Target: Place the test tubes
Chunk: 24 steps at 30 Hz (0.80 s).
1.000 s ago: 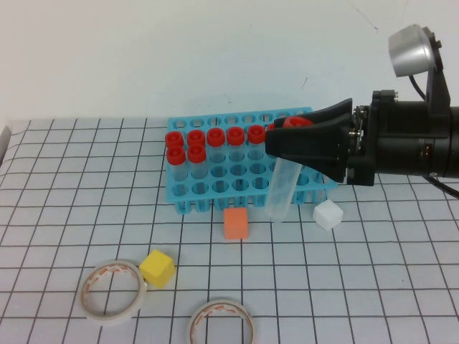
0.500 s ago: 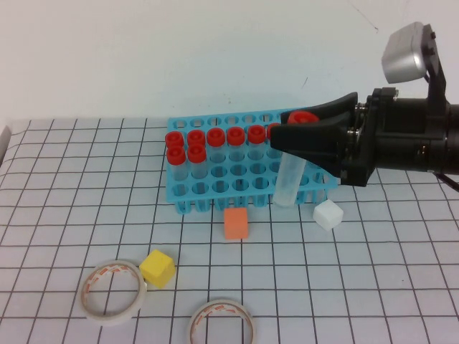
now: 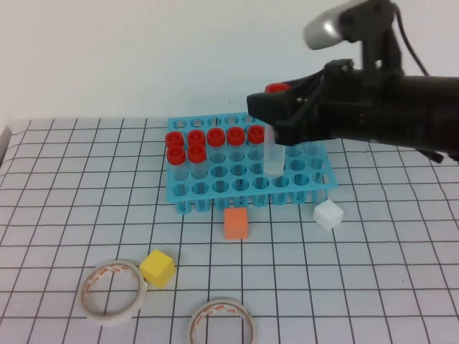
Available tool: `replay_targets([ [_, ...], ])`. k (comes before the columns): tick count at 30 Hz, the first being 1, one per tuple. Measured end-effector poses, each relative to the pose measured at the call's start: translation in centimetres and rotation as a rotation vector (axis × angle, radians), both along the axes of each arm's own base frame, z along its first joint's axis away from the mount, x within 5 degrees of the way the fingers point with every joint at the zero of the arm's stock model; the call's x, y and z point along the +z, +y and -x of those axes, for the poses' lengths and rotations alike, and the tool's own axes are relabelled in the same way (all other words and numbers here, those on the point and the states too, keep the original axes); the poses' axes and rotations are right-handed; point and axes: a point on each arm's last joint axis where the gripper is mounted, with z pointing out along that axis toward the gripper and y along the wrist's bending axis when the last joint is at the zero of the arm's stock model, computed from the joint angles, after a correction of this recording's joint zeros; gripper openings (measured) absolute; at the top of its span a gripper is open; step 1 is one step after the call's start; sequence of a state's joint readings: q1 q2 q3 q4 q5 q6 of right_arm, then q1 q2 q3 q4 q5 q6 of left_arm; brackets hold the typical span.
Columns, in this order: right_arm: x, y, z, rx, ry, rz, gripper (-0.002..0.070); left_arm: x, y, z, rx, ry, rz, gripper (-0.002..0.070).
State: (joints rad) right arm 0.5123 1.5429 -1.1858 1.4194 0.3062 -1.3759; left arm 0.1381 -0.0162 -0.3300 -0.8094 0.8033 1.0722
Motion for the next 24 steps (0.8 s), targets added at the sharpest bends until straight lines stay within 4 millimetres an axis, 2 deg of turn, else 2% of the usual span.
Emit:
replay_targets([
  [4,-1.4,0.8,-1.9,-0.205,0.138,-0.02,0.0272,0.0,0.0,0.0,0.0,0.0,0.001,-0.0001],
  [7,-2.4,1.9,-2.8,-0.304,0.101,-0.03,0.0272,0.0,0.0,0.0,0.0,0.0,0.001,-0.0001],
  [10,-2.7,3.4,-3.2,-0.291,-0.02,-0.04,0.0272,0.0,0.0,0.0,0.0,0.0,0.001,-0.0001],
  [14,-3.7,4.8,-4.0,-0.265,-0.074,-0.142,0.0272,0.0,0.0,0.0,0.001,0.001,0.0,-0.0001],
  [17,-6.1,5.7,-5.0,-0.253,-0.076,-0.151,0.0272,0.0,0.0,0.0,0.001,0.001,0.0,-0.0001],
  [24,-9.8,6.9,-6.2,-0.196,-0.208,-0.096,0.0272,0.0,0.0,0.0,0.001,0.001,0.0,-0.0001],
])
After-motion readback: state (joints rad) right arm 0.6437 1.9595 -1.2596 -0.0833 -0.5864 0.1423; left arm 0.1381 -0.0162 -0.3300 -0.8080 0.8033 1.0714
